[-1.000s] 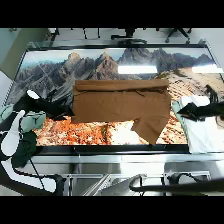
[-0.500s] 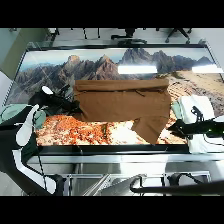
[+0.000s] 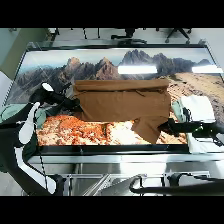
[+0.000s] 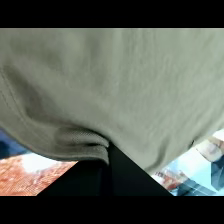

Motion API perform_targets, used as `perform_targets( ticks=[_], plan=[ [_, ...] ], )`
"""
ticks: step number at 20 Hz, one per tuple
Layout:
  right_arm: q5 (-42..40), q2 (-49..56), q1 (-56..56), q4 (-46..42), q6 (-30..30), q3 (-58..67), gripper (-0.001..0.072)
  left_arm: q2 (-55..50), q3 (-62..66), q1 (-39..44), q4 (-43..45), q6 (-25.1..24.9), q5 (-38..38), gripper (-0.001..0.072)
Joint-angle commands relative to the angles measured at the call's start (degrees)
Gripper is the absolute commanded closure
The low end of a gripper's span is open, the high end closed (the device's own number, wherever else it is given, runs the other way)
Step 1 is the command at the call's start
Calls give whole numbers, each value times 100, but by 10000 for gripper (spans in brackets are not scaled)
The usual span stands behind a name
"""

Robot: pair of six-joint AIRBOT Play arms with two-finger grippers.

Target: Fold the shirts.

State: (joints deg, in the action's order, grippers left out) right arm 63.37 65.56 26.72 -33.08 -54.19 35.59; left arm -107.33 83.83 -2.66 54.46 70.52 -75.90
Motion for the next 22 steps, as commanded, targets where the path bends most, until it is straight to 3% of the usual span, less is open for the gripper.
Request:
perform_targets(
  ticks=[1, 3, 7, 11, 15, 22],
  plan=[
    [-24, 83, -57, 249, 450, 76, 687, 13, 11, -59, 251, 74, -376, 694],
    [262, -315, -61, -448, 37, 74, 687, 262, -170, -122, 776, 216, -461, 695],
    [957, -1703, -63, -2402, -1504, -116, 688, 1121, -990, -420, 1620, 361, -608, 695],
    [1462, -3217, -81, -2756, -2107, -437, 687, 1836, -2192, -901, 1641, 337, -671, 695],
    [981, -3779, -81, -2006, -1655, -260, 688, 2065, -2243, -942, 1582, 201, -564, 695],
    [-219, -1755, -127, 297, 122, 876, 687, 1272, 149, -343, 1596, 304, -774, 695]
  ],
)
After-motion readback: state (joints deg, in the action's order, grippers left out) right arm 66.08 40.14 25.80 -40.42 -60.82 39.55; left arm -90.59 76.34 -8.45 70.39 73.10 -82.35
